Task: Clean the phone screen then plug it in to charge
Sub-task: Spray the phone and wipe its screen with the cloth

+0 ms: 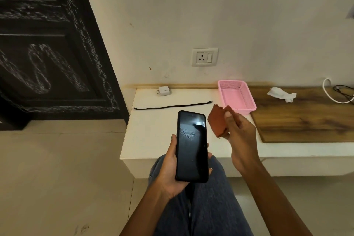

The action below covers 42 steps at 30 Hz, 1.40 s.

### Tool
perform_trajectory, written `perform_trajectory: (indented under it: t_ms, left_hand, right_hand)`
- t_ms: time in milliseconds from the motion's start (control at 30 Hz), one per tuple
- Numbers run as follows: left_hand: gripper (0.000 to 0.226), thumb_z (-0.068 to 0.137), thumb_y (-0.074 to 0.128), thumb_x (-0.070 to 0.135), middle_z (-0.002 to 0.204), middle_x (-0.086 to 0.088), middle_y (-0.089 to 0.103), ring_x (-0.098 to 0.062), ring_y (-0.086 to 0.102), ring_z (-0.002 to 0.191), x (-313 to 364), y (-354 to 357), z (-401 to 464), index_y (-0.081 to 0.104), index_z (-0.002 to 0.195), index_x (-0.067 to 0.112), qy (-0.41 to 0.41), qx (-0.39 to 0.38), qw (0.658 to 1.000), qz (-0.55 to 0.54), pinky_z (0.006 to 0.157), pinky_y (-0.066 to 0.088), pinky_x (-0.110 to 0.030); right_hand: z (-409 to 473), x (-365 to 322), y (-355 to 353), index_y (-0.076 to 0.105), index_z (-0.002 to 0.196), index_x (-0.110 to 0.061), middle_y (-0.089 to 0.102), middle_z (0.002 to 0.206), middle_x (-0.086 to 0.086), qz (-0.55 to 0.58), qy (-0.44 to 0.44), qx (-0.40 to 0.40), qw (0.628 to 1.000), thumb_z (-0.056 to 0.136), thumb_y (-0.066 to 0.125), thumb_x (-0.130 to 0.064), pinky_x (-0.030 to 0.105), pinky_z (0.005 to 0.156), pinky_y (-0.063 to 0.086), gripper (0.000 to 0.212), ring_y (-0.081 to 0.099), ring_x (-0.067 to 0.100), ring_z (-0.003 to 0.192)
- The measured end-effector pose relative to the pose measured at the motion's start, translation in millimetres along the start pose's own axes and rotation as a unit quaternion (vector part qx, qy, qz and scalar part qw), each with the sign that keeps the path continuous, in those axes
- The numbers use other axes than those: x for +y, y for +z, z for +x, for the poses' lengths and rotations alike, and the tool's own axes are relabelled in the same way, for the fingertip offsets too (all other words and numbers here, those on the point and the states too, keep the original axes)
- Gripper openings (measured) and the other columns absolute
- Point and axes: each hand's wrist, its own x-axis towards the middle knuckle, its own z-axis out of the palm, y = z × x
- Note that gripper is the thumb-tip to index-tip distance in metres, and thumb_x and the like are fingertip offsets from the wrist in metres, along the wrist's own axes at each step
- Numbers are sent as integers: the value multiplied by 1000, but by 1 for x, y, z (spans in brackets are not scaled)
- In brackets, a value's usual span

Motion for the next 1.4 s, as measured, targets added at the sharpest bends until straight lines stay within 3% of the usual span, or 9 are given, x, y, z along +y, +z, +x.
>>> perform_trajectory:
  t_ms: [100, 233, 367, 467, 600, 733, 900, 1200, 1400]
  left_hand:
    - [74, 85, 43, 67, 127, -16, 58, -30, 61, 105, -1, 2, 0, 56, 132, 11, -8, -7, 1000, -2, 90, 48, -50]
    - [75, 85, 40, 67, 127, -16, 57, -30, 58, 107, -2, 4, -1, 55, 132, 11, -7, -6, 1000, 5, 89, 49, -49]
    - [73, 85, 41, 67, 126, -16, 59, -31, 60, 106, -2, 5, -1, 58, 130, 12, -8, 4, 1000, 4, 87, 50, -49]
    - [71, 84, 42, 68, 122, -17, 63, -30, 64, 102, -3, 4, -1, 63, 124, 13, -13, 25, 1000, 13, 87, 53, -49]
    - [69, 78, 49, 68, 117, -17, 67, -28, 69, 98, -2, 5, -2, 70, 115, 13, -32, 50, 998, 29, 78, 57, -42]
    - [68, 76, 52, 68, 121, -16, 66, -28, 66, 107, 1, 1, -4, 70, 114, 15, -36, 64, 996, 43, 80, 56, -38]
    - [67, 74, 51, 69, 123, -14, 65, -26, 64, 110, 3, 4, -3, 70, 115, 19, -32, 60, 995, 71, 80, 56, -36]
    - [65, 76, 55, 66, 119, -16, 67, -28, 67, 104, 2, 5, -2, 70, 115, 17, -40, 31, 997, 62, 76, 57, -39]
    - [74, 81, 49, 67, 119, -18, 65, -31, 63, 105, 4, 4, -4, 58, 131, 14, -32, 21, 998, 50, 85, 52, -48]
  right_hand:
    - [1, -3, -4, 60, 103, -7, 65, 103, 13, 122, 91, -18, 988, 88, 60, -17, 28, 62, 58, 18, 64, 26, 92]
    - [1, -4, 2, 56, 97, -5, 65, 99, 14, 149, 107, -14, 983, 81, 67, -6, 27, 62, 59, 20, 67, 24, 87]
    - [1, -3, 11, 49, 74, -10, 61, 78, 11, -49, -40, 17, 998, 81, 60, 7, 20, 62, 52, 22, 62, 15, 71]
    - [-2, 0, 19, 46, 75, -7, 52, 63, -4, -223, -207, -6, 953, 86, 57, 1, 12, 55, 43, 17, 52, 5, 57]
    - [-13, 15, 31, 45, 84, -12, 54, 71, 1, -346, -276, -71, 894, 87, 46, 0, 29, 54, 39, 13, 50, 17, 66]
    - [-17, 24, 33, 53, 101, -14, 58, 90, -2, -358, -267, -88, 890, 84, 33, -20, 8, 65, 33, 27, 47, 7, 79]
    - [-15, 25, 31, 63, 107, -10, 65, 110, 5, -382, -290, -87, 873, 84, 39, -13, 15, 85, 37, 34, 57, 16, 102]
    - [-11, 15, 37, 65, 105, -6, 67, 102, 11, -397, -345, -99, 845, 76, 47, -2, 28, 79, 48, 35, 62, 25, 95]
    - [-1, 23, 13, 65, 107, -3, 67, 99, 14, -426, -304, -80, 848, 72, 65, 15, 33, 78, 52, 39, 63, 28, 92]
